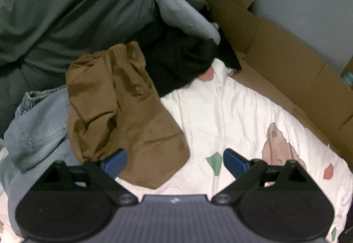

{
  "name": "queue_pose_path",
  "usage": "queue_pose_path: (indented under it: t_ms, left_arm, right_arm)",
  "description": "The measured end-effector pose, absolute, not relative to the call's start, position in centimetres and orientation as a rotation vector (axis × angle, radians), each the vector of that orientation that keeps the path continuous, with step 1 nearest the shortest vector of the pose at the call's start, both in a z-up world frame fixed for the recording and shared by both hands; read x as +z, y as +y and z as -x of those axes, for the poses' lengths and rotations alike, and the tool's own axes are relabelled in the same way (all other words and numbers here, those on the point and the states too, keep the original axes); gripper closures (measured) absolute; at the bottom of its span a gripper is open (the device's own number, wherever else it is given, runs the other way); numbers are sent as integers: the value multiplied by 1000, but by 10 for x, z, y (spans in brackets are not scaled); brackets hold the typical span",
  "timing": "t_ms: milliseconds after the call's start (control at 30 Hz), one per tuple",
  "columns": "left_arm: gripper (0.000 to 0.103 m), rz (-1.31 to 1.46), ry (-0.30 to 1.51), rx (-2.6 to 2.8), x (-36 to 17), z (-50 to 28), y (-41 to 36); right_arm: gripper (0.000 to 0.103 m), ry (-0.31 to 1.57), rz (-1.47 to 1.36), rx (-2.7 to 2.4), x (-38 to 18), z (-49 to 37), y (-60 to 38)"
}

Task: Fold clothes
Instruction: 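Lower the left tool onto the brown garment and close its fingers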

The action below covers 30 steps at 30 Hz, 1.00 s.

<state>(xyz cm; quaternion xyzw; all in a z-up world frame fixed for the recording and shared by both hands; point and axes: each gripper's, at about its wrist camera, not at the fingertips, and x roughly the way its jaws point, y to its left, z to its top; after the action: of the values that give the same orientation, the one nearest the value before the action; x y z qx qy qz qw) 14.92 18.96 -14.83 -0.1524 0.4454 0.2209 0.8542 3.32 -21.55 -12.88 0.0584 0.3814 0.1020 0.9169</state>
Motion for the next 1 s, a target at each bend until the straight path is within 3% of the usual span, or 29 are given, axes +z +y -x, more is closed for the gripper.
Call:
queue_pose_path:
  t_ms: [267,1000]
  left_arm:
    - [8,347,917,598,-179,-146,223]
    - [8,357,905,694,-222,-135,281]
  right_arm:
    - [2,789,-284,185,-175,-46,-227]
    - [1,778,-214,227,-180,-44,-195]
